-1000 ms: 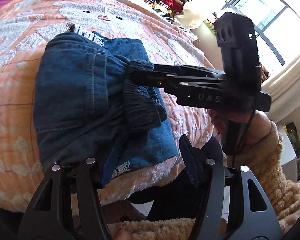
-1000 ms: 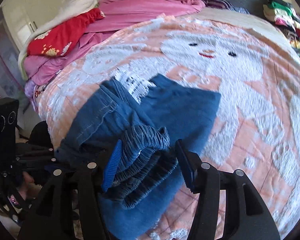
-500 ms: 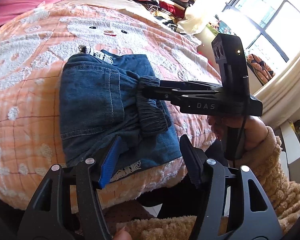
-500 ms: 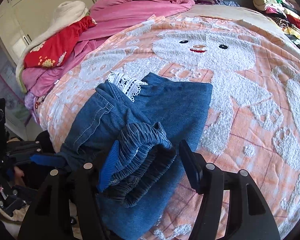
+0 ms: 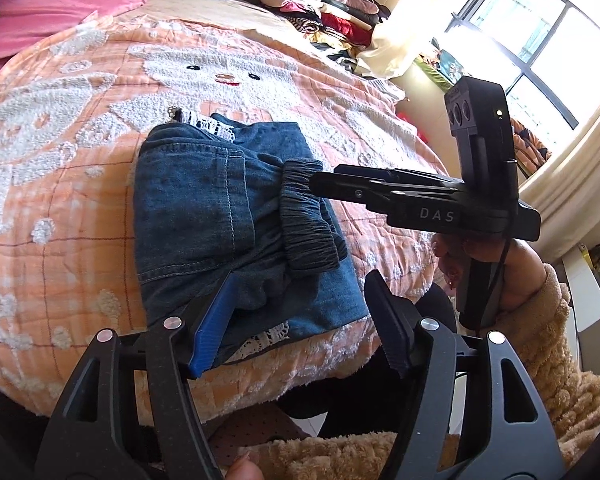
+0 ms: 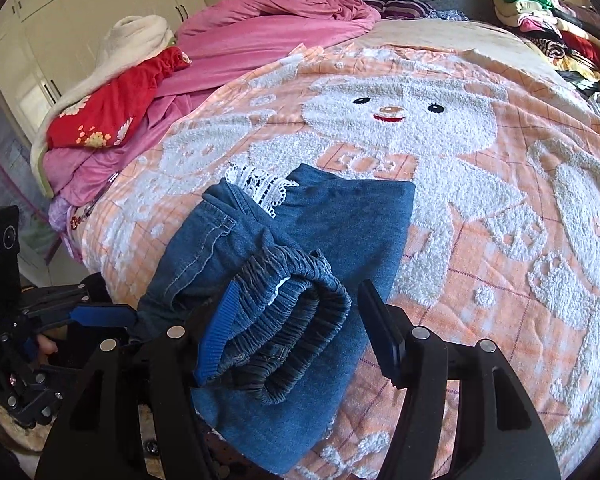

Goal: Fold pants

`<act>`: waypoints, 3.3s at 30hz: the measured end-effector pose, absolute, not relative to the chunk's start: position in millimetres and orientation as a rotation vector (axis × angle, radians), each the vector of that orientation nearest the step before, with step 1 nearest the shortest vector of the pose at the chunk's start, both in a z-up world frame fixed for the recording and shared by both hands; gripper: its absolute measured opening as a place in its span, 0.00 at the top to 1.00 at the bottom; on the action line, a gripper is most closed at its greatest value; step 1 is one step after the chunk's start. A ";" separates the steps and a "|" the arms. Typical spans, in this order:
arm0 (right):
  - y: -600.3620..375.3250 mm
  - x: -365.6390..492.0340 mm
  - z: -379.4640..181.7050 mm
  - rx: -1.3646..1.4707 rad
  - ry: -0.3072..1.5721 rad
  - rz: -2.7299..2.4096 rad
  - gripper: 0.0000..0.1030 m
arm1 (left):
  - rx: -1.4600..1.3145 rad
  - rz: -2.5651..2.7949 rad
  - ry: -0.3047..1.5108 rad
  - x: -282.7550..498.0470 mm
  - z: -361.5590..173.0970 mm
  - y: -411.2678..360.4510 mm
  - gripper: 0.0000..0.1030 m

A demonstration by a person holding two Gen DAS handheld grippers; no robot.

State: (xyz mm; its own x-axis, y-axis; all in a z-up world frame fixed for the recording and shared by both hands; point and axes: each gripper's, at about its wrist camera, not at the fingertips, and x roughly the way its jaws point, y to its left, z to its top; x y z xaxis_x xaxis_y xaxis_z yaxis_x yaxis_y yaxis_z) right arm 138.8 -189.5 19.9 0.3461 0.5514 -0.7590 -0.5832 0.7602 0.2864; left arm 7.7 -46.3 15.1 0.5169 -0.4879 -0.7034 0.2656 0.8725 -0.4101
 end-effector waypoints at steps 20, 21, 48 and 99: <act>-180.2 110.0 54.5 -0.049 0.871 0.745 0.41 | -0.288 -0.325 0.873 6.6 22.2 -0.5 0.39; -180.7 104.6 55.3 -0.048 0.868 0.749 0.41 | -0.293 -0.309 0.875 8.1 21.7 5.2 0.39; -97.8 39.5 -2.3 -0.530 0.863 1.009 0.89 | -0.235 -0.306 1.056 97.3 -24.9 2.5 0.52; -215.7 48.9 52.9 -0.022 0.774 0.544 0.20 | -0.173 -0.233 0.872 53.3 23.5 1.2 0.40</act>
State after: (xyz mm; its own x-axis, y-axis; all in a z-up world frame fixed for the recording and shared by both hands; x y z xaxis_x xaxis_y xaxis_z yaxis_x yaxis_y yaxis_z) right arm 48.9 -215.7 52.9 0.5848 0.4580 -0.6695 -0.4740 0.8627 0.1761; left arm 53.3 1.2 23.5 0.6201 -0.2722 -0.7358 0.1316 0.9607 -0.2445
